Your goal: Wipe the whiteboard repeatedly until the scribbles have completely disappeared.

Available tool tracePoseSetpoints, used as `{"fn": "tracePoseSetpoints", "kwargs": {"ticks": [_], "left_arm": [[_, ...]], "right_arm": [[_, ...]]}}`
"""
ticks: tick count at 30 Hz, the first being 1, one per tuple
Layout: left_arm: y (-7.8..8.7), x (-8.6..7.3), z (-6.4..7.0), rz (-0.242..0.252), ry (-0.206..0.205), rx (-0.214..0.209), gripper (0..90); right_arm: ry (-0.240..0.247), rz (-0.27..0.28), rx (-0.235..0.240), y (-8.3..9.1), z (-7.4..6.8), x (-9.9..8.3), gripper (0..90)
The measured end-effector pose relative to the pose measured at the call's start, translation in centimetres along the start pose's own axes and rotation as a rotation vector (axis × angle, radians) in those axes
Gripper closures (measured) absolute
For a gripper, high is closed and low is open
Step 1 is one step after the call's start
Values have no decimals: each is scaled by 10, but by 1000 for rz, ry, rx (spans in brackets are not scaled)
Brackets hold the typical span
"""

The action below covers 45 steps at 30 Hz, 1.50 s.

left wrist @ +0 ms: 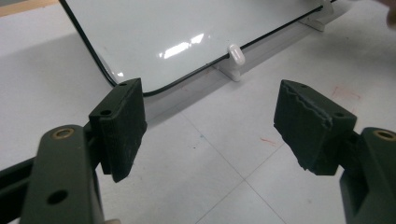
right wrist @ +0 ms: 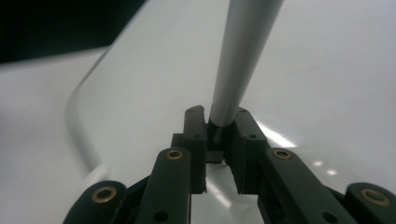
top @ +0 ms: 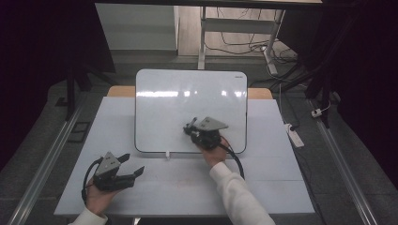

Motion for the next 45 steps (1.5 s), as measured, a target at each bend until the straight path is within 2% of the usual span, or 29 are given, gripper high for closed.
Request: {"fn": "tracePoseSetpoints", "kwargs": {"ticks": [1,2,3,4,6,7,8,11,12,13,16,17,18,19,21,23,24,26,27,28,29,31,33,34,37,39,42,44,45], "left_arm": [[0,0,0,0,0,0,258],[-1,0,0,-2,0,-2,258],[-2,0,0,-5,-1,-2,258],[-2,0,0,-6,-2,-3,258],[-2,0,0,-6,-3,-2,258],[-1,0,0,-3,-2,-1,258],[0,0,0,0,-4,1,258],[1,0,0,9,0,1,260],[1,0,0,9,0,1,260],[0,0,0,4,-1,0,260],[-2,0,-1,-4,-2,-1,260],[-2,0,0,-2,-3,0,260],[-1,0,0,0,-4,2,260],[-1,0,1,1,-4,3,260],[0,0,1,5,-3,5,260],[0,0,1,5,-2,7,260],[-1,0,0,2,-2,7,260],[-2,0,0,-3,-1,6,260],[-2,0,0,-4,-2,6,260],[-2,0,0,-3,-3,7,260],[-1,0,0,-1,-3,9,260],[0,0,0,5,-2,12,260],[0,0,0,7,0,12,260],[0,0,-1,5,0,10,260],[-2,0,-1,-2,0,10,260],[-1,0,0,3,-4,10,260],[1,0,0,9,0,12,260],[-1,0,0,4,-1,12,260],[-2,1,0,0,-2,11,260]], "right_arm": [[-30,18,-26,3,6,1,776],[-48,25,-24,3,7,1,776],[-35,19,-14,2,3,0,776],[-15,-3,28,-2,-6,-2,776],[61,-42,99,-8,-24,-7,776],[85,-50,90,-8,-25,-7,776],[67,-41,80,-7,-20,-5,776],[-23,27,-35,4,8,1,776],[-48,31,-34,6,12,0,776],[-43,27,-29,7,11,-1,776],[49,-45,82,0,-14,-9,776],[85,-63,90,0,-20,-10,776],[91,-70,89,1,-18,-10,776],[67,-52,71,3,-12,-8,776],[8,-3,-14,9,7,-3,776],[-29,18,-17,11,14,-3,776],[-13,8,-9,10,9,-4,776],[48,-38,83,4,-9,-10,776],[87,-58,106,2,-17,-12,776],[111,-66,101,2,-18,-12,776],[96,-62,93,3,-13,-10,776],[37,-13,10,8,4,-5,776],[-7,4,-1,12,12,-4,776],[6,-12,9,12,7,-6,776],[87,-77,110,7,-18,-16,776],[114,-83,100,10,-16,-16,776],[18,-19,-17,22,12,-12,776],[2,-12,-34,25,13,-13,776],[22,-29,-9,23,7,-14,776]]}}
Point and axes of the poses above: each handheld gripper's, and its own axes: y roughly backward along the jaws, x roughly out of its top, z roughly to its right, the point moved 3 cm from there along -y, roughly forward along the jaws, and after that the axes turned 7 degrees about y, right-handed, at the moved point
